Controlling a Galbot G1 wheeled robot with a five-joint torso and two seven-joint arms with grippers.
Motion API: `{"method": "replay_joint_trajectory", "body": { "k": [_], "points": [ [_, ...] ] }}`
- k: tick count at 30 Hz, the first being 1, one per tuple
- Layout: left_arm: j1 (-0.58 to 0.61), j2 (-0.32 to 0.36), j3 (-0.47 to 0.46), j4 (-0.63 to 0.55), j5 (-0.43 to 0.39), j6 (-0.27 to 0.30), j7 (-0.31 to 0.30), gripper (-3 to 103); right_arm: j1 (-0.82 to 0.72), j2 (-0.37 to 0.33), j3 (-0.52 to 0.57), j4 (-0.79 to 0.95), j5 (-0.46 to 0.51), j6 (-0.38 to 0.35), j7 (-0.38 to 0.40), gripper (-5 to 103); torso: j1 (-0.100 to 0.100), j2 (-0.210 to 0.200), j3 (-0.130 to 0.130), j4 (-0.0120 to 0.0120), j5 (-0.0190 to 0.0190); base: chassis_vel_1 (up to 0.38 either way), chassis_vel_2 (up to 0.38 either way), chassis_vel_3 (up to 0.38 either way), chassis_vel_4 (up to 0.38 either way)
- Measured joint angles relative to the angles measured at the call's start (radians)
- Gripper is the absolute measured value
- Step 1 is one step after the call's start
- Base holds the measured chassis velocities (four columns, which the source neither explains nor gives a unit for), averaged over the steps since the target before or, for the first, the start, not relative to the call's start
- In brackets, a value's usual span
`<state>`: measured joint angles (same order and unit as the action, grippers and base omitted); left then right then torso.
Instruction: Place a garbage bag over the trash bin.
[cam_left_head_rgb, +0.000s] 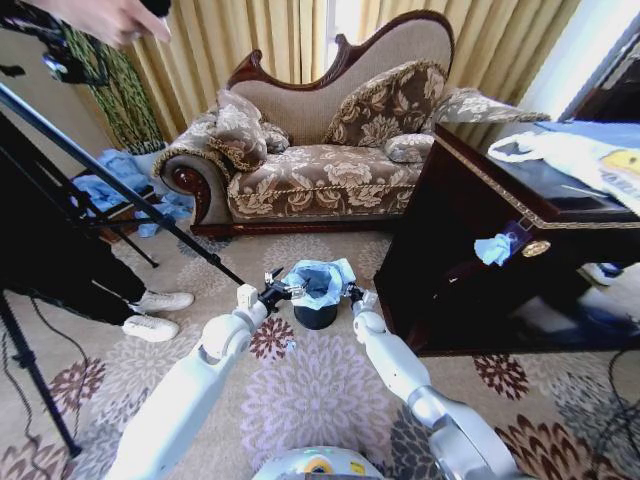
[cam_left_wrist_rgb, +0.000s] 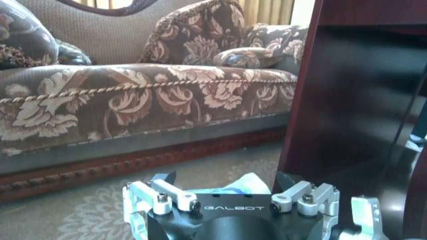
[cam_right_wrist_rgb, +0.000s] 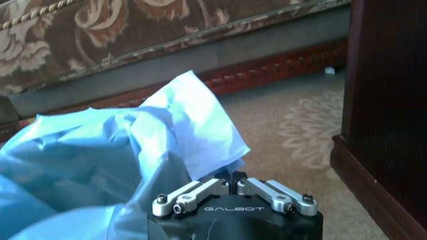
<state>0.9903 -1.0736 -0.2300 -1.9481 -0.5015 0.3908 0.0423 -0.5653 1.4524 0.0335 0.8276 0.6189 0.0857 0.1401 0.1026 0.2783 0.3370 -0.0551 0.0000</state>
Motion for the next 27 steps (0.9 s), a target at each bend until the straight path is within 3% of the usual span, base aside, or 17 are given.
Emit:
{"method": "replay_joint_trajectory", "body": {
  "k": [3,6,14,17,20,21,25,27],
  "points": [
    [0.0,-0.002,-0.003,-0.003,-0.007,0.0,-0.001,100,-0.008,0.0,-0.002,-0.003,-0.012,0.0,-0.008,-3,0.0,0.0,0.0,0.0001,0.0,0.0,0.0,0.0,0.0],
    [0.001,-0.005,-0.005,-0.004,-0.013,0.0,-0.008,100,-0.018,-0.001,-0.001,0.007,-0.013,0.0,-0.007,1,0.0,0.0,0.0,0.0001,0.0,0.0,0.0,0.0,0.0],
    [-0.014,-0.015,-0.009,0.004,-0.032,0.005,-0.028,100,-0.082,-0.099,-0.012,0.179,0.008,-0.028,0.003,38,0.0,0.0,0.0,-0.0001,0.0,0.0,0.0,0.0,0.0],
    [-0.017,-0.015,-0.009,0.007,-0.035,0.006,-0.031,100,-0.094,-0.125,-0.012,0.206,0.006,-0.02,0.009,44,0.0,0.0,0.0,0.0,0.0001,0.0,0.0,0.0,0.0],
    [-0.02,-0.016,-0.009,0.015,-0.04,0.007,-0.04,100,-0.112,-0.161,-0.013,0.238,0.003,-0.004,0.011,60,0.0,0.0,0.0,0.0001,0.0,0.0,0.0,0.0,0.0],
    [-0.02,-0.016,-0.009,0.015,-0.04,0.007,-0.04,100,-0.112,-0.161,-0.013,0.238,0.003,-0.004,0.011,60,0.0,0.0,0.0,0.0001,0.0,0.0,0.0,0.0,0.0],
    [-0.025,-0.019,-0.008,0.019,-0.072,0.032,-0.081,100,-0.155,-0.202,-0.01,0.315,0.002,0.01,0.007,71,0.0,0.0,0.0,0.0001,0.0,0.0,0.0,0.0,0.0],
    [-0.025,-0.02,-0.003,0.019,-0.088,0.046,-0.115,100,-0.203,-0.231,-0.002,0.389,0.001,0.014,0.001,82,0.0,0.0,0.0,0.0001,0.0001,0.0,0.0,0.0,0.0]
  ]
}}
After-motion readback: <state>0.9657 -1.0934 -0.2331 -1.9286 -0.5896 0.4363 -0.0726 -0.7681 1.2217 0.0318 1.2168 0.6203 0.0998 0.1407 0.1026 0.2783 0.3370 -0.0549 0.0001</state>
